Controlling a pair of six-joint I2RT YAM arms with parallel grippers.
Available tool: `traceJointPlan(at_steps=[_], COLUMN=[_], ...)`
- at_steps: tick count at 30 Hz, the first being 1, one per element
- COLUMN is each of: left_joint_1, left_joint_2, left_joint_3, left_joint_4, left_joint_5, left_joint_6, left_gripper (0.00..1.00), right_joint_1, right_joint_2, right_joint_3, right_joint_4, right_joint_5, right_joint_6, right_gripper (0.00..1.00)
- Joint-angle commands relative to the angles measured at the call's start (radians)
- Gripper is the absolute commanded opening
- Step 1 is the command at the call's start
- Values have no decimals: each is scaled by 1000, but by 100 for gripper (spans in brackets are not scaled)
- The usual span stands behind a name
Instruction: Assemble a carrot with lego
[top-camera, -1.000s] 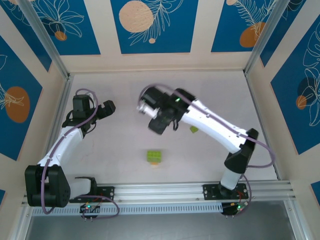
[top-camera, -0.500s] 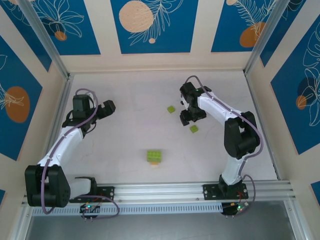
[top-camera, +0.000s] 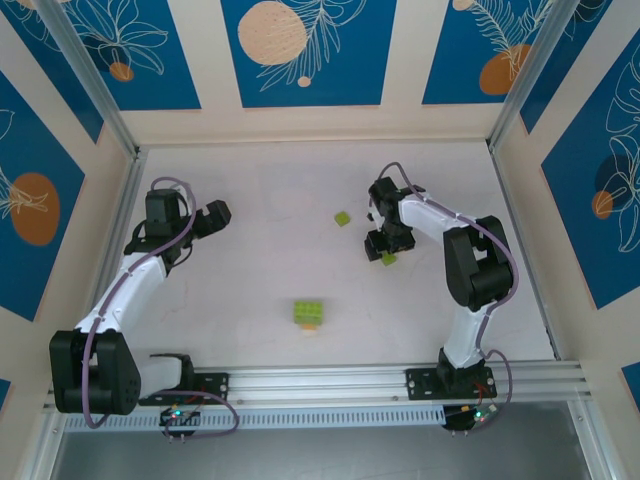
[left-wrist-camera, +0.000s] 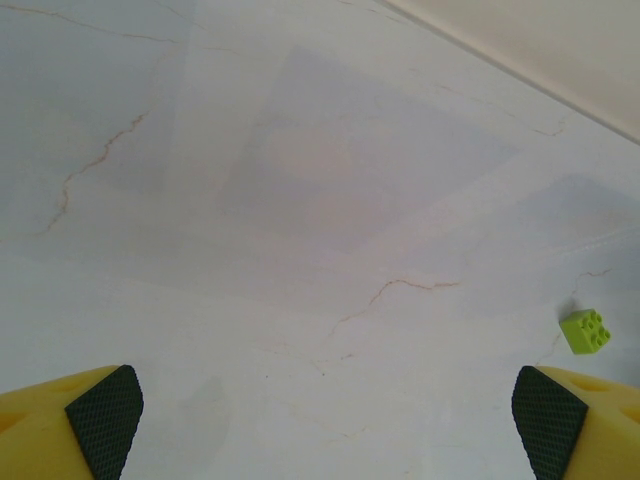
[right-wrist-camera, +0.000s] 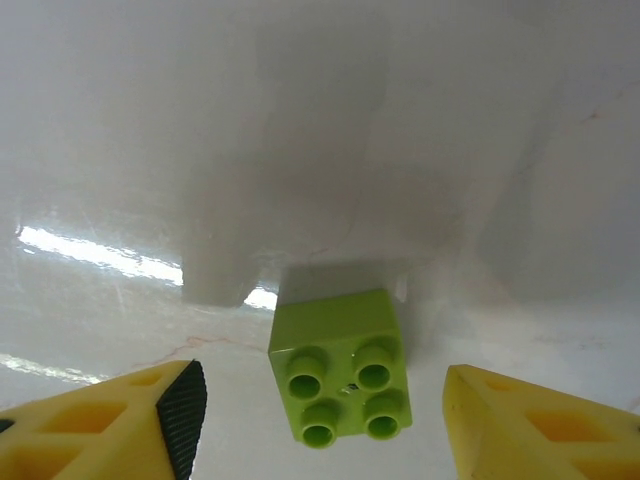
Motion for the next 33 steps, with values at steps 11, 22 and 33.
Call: traceJointPlan(at_steps=[11,22,33], left_joint_1=[10,10,10], left_joint_2=[0,3,5], left_joint_3=[9,7,8], left_joint_4=[11,16,16], left_joint_5=[18,22,21], left_joint_6=[17,16,16], left_gripper=[98,98,97], right_joint_1=[-17,-25,-39], right_joint_2=[11,8,10], right_joint_3=[-59,-64,-53], right_joint_4=[34,43,46], right_joint_5=[-65,-68,-92], right_joint_6=[6,9,11], right_gripper=[57,45,45])
